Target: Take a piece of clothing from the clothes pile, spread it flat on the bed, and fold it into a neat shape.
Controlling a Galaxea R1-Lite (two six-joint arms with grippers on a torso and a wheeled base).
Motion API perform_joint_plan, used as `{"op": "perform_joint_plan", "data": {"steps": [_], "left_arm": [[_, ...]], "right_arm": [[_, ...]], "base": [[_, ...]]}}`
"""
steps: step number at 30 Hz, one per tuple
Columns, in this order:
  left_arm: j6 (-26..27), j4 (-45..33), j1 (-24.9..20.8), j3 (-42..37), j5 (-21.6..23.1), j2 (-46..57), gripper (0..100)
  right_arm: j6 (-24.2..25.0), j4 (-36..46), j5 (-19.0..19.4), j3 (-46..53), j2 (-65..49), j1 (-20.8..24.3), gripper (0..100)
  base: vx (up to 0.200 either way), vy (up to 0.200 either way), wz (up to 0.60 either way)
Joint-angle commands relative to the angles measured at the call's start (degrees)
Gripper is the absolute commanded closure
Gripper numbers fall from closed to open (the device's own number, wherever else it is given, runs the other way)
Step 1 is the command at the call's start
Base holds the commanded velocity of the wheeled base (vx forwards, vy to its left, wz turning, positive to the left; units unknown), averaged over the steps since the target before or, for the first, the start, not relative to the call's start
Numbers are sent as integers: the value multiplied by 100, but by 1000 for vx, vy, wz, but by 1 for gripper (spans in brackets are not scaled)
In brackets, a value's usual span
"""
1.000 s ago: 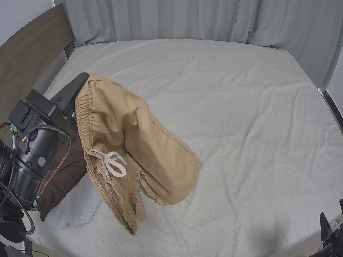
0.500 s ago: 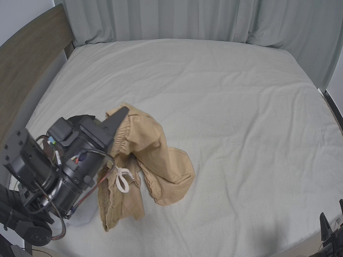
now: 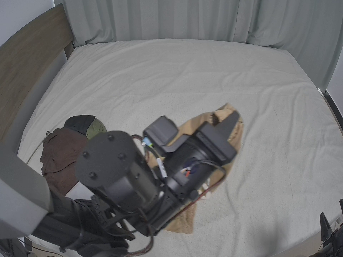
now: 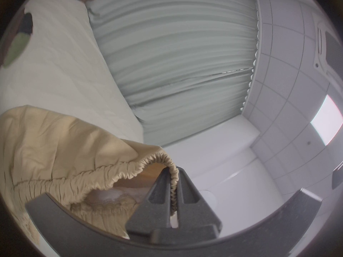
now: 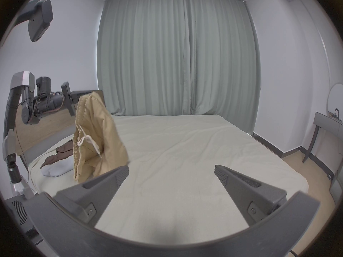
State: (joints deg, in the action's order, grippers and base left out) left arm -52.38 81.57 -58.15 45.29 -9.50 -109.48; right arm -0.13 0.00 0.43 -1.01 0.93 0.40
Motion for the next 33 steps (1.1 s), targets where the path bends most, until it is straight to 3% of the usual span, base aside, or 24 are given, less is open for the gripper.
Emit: {"op": "perform_joint_plan", "data": {"steps": [1, 6, 14, 19, 24, 33], "left_arm": [[-422, -18, -733, 1000, 387, -108, 100], [-861, -106, -671, 1263, 616, 630, 100], [-967, -308, 410, 692, 554, 683, 100], [-694, -115, 893, -46, 519, 287, 100], [-422, 703, 1359, -750, 528, -82, 100], [-79, 747, 2053, -1787, 809, 15, 100]], "right_arm": [[-4, 0, 1, 101, -93, 4, 0], [-13, 0, 1, 101, -93, 4, 0], [-4, 0, 1, 101, -93, 4, 0], [-4, 0, 1, 101, -93, 4, 0], [-4, 0, 1, 101, -93, 4, 0], [-4, 0, 1, 101, -93, 4, 0]], "base": [[0, 0, 0], [0, 0, 0], [0, 0, 0], [0, 0, 0], [0, 0, 0], [0, 0, 0]]}}
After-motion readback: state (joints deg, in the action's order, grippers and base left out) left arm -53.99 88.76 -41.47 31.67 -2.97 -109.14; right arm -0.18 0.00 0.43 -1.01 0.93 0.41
